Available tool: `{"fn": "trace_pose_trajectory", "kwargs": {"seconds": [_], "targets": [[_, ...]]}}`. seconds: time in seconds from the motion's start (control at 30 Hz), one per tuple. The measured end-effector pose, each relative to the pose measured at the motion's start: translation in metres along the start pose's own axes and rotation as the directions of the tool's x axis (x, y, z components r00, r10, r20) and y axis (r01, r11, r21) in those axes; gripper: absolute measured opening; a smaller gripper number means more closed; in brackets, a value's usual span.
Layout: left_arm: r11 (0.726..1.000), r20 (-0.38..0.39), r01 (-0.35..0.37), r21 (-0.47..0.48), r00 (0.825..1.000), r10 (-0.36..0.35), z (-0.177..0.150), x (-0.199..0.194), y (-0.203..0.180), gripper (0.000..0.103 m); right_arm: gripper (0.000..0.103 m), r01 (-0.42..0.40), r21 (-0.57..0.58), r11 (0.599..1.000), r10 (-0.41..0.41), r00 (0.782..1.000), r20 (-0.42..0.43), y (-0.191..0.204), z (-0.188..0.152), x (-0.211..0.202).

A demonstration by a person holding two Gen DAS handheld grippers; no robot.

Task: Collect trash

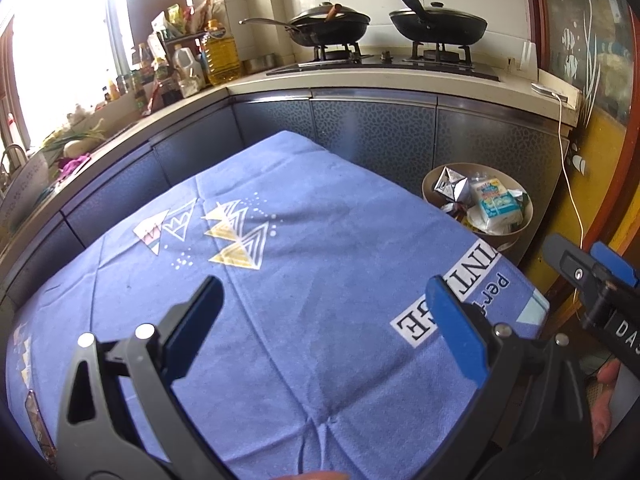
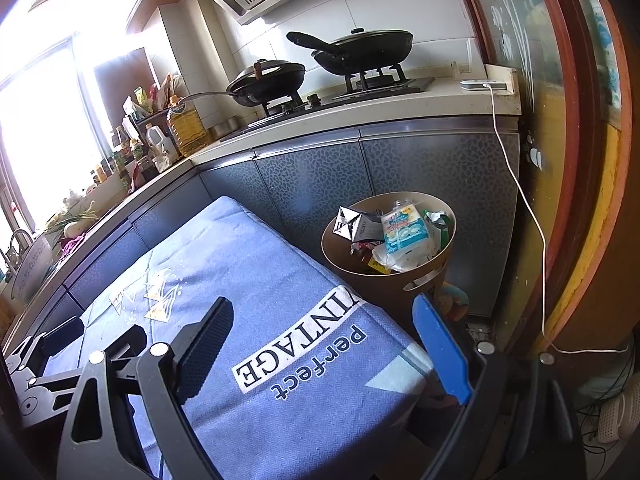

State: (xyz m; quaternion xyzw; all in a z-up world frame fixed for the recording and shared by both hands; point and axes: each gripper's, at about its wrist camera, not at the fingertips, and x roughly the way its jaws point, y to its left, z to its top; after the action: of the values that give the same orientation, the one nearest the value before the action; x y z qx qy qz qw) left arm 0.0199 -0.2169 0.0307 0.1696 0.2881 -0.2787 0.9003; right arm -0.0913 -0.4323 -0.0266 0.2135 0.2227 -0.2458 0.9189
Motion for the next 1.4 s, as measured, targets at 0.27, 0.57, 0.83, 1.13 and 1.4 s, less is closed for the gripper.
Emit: {"fn": "trace_pose_trajectory", "kwargs": {"seconds": [0.27, 0.57, 0.83, 1.13, 1.4], "targets": [[1.0, -0.005, 0.005, 0.012, 1.0, -0.005, -0.001, 0.002, -0.003, 0.097, 0.089, 0.002, 0.006, 1.0, -0.002, 1.0, -0.003, -0.003, -0.003, 0.0], [0.999, -0.011, 0.012, 0.033, 1.0, -0.012, -0.003, 0.004, -0.007, 0.097, 0.089, 0.004, 0.011, 1.0, -0.004, 1.0, -0.007, -0.006, -0.004, 0.001], [0.999, -0.029, 0.02, 0.043, 0.999, -0.018, -0.006, 0.007, -0.01, 0.097, 0.089, 0.008, 0.021, 1.0, -0.007, 1.0, -0.014, -0.008, -0.006, 0.003], [0.999, -0.046, 0.029, 0.045, 0.999, -0.027, -0.008, 0.011, -0.012, 0.097, 0.089, 0.009, 0.021, 1.0, -0.008, 1.0, -0.016, -0.009, -0.006, 0.004], [0.998, -0.055, 0.039, 0.048, 0.998, -0.036, -0.01, 0.013, -0.013, 0.097, 0.089, 0.01, 0.021, 1.0, -0.009, 1.0, -0.019, -0.01, -0.007, 0.005]]}}
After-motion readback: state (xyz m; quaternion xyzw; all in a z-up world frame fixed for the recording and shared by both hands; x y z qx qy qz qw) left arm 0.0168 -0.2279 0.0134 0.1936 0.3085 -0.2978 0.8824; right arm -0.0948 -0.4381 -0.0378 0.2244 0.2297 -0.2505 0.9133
